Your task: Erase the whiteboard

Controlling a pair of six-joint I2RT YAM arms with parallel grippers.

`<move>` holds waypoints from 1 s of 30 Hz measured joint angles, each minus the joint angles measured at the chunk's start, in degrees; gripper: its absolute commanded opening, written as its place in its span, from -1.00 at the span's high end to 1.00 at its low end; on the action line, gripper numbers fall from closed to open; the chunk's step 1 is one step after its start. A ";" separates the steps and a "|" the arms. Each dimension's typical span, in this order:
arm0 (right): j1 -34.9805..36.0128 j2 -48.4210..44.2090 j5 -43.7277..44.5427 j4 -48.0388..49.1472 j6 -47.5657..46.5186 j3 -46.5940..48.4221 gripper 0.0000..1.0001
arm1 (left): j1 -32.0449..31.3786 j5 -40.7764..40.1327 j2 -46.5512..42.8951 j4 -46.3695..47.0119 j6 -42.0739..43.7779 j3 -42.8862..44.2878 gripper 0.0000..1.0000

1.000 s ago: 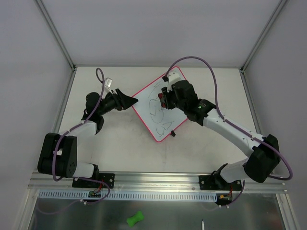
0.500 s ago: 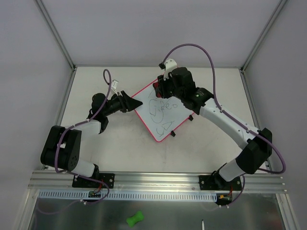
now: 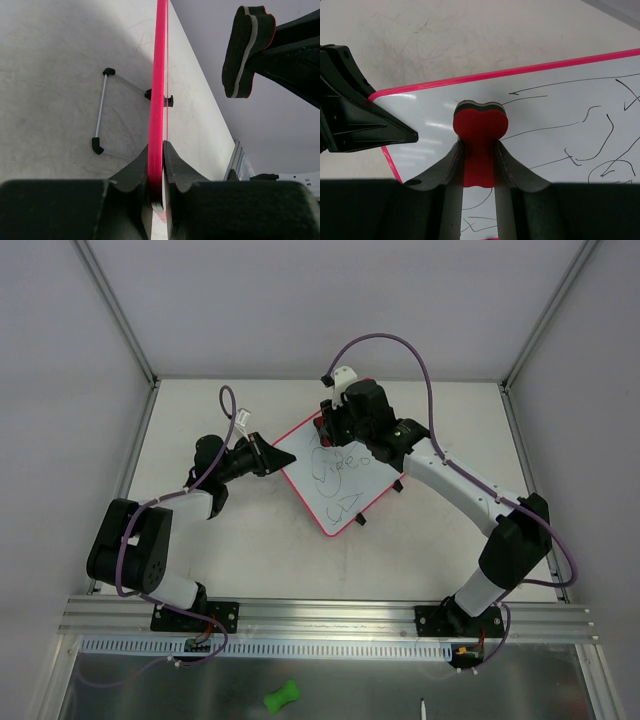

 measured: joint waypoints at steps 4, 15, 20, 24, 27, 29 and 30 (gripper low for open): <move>-0.04 0.02 -0.22 0.00 -0.33 0.07 0.99 | -0.02 0.66 0.07 0.13 -0.28 0.15 1.00; -0.20 0.00 -0.22 0.09 -1.11 -0.07 0.99 | -0.02 1.88 0.07 -3.98 2.19 2.93 1.00; -0.22 0.00 -0.37 1.46 -1.64 -1.79 0.99 | 0.00 2.60 0.15 -4.79 3.26 3.45 1.00; -0.22 0.00 -0.48 3.96 -1.95 -4.68 0.99 | 0.26 3.48 1.11 -5.03 3.61 4.37 1.00; -0.20 0.00 -0.63 5.51 -2.19 -6.80 0.99 | 0.72 4.33 1.92 -4.96 3.58 4.81 1.00; 0.00 0.00 -0.68 6.49 -2.54 -7.61 0.99 | 0.90 4.59 2.34 -4.94 3.48 4.96 1.00; 0.15 0.02 -0.66 7.04 -2.82 -7.80 0.99 | 0.90 4.66 2.38 -4.92 3.41 4.98 1.00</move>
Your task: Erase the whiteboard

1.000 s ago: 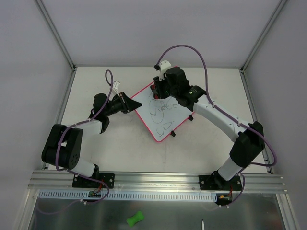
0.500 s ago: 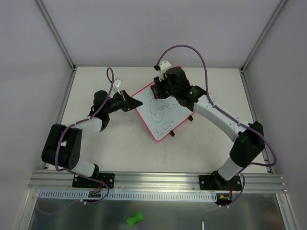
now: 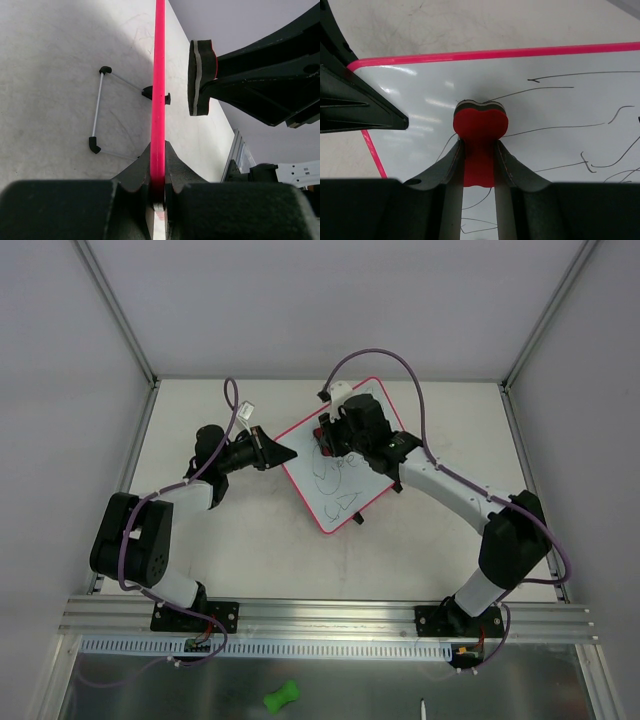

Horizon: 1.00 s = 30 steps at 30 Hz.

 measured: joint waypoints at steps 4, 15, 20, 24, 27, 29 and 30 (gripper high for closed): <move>1.40 0.00 0.00 2.27 -1.53 -0.20 0.99 | 0.00 0.07 0.02 0.11 0.00 0.07 1.00; 3.63 4.02 -0.09 4.15 -3.61 1.18 0.99 | 0.00 0.07 0.20 0.39 -0.28 0.07 1.00; 3.63 5.44 0.20 4.00 -4.00 1.92 0.99 | 0.26 0.00 0.28 0.22 -0.76 0.07 1.00; 3.63 6.19 1.09 3.37 -4.17 3.21 0.99 | 0.28 -0.04 0.28 0.15 -0.85 0.07 1.00; 3.50 7.04 1.90 3.02 -4.20 4.59 0.99 | 0.33 -0.15 0.28 -0.11 -0.98 0.07 1.00; 3.13 7.58 2.29 2.62 -4.00 5.60 1.00 | 0.33 -0.22 0.28 -0.13 -1.11 0.07 1.00; 2.67 8.07 2.40 2.12 -3.65 6.49 0.99 | 0.33 -0.24 0.28 -0.15 -1.14 0.07 1.00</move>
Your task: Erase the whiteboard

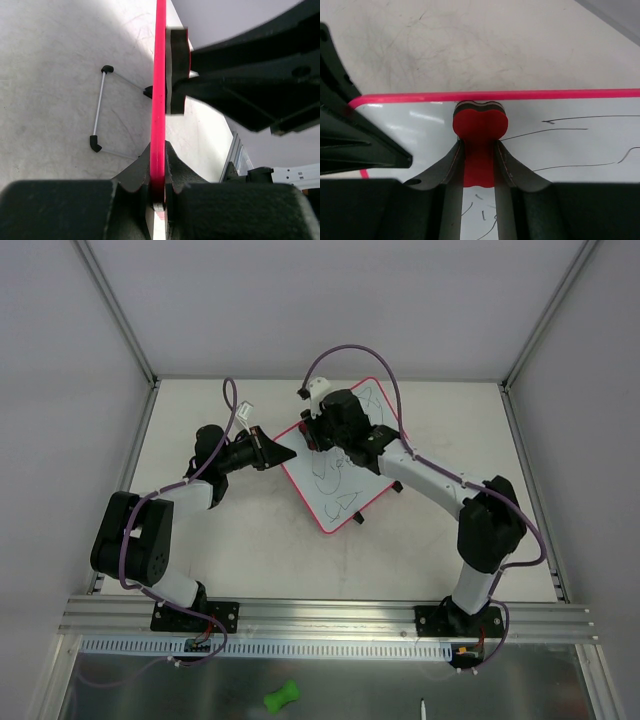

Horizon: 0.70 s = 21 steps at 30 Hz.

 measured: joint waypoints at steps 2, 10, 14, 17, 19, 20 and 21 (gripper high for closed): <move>-1.31 1.05 0.17 -0.81 0.70 2.01 0.99 | 0.02 -0.07 0.09 0.00 -0.13 0.00 1.00; -8.92 4.20 0.81 -2.69 5.03 6.67 0.99 | 0.02 -0.20 0.31 0.04 -0.85 0.00 1.00; -12.46 5.68 0.44 -3.69 7.58 8.35 1.00 | 0.02 -0.28 0.31 -0.02 -1.16 0.00 1.00; -14.05 6.36 0.09 -4.07 8.46 8.94 0.99 | 0.02 -0.35 0.31 -0.11 -1.33 0.00 1.00; -14.56 6.38 -0.26 -4.17 8.74 8.94 0.99 | 0.02 -0.35 0.31 -0.13 -1.38 0.00 1.00; -14.60 6.38 -0.39 -4.20 8.74 8.94 0.99 | 0.02 -0.35 0.31 -0.13 -1.36 0.00 1.00; -14.58 6.38 -0.55 -4.20 8.70 8.94 0.99 | 0.02 -0.35 0.31 -0.13 -1.36 0.00 1.00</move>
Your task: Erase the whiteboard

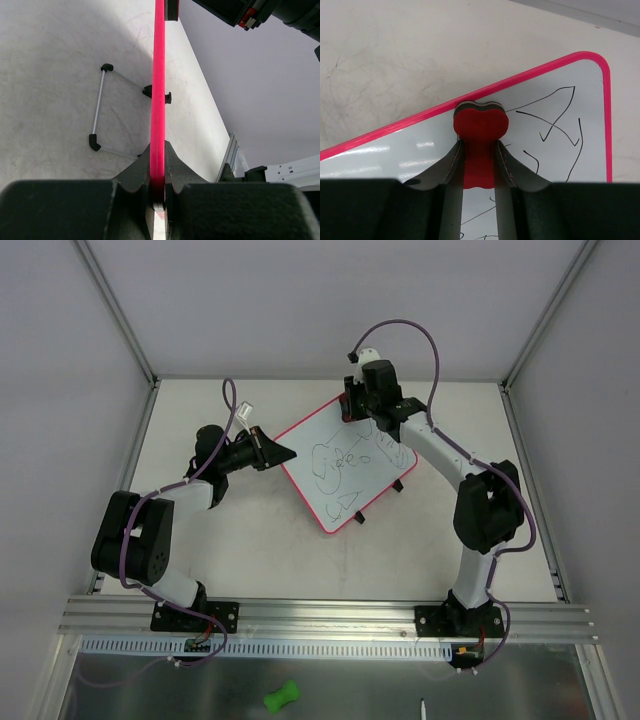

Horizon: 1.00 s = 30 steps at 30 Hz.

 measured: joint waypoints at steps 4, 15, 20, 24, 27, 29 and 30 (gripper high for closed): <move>0.48 -0.50 -0.52 1.18 -1.99 -1.03 0.99 | 0.00 0.07 0.00 -0.13 -0.02 0.00 1.00; 10.32 -5.16 -6.08 2.73 -12.46 -7.10 0.99 | 0.00 0.24 0.00 -0.13 0.17 0.00 1.00; 9.46 -4.11 -6.93 1.18 -11.58 -5.07 0.99 | 0.00 0.15 0.00 -0.13 0.15 0.00 1.00; 7.10 -1.07 -7.54 -1.25 -8.37 0.09 0.99 | 0.02 -0.07 0.17 -0.26 -0.15 0.00 1.00; 4.35 1.33 -7.43 -1.92 -5.46 3.74 0.99 | 0.02 -0.22 0.31 -0.26 -0.79 0.00 1.00; 2.54 2.89 -7.21 -2.62 -3.72 5.92 0.99 | 0.02 -0.26 0.33 -0.33 -1.22 0.00 1.00; 1.49 3.67 -7.08 -3.08 -2.71 7.13 0.99 | 0.02 -0.28 0.33 -0.35 -1.40 0.00 1.00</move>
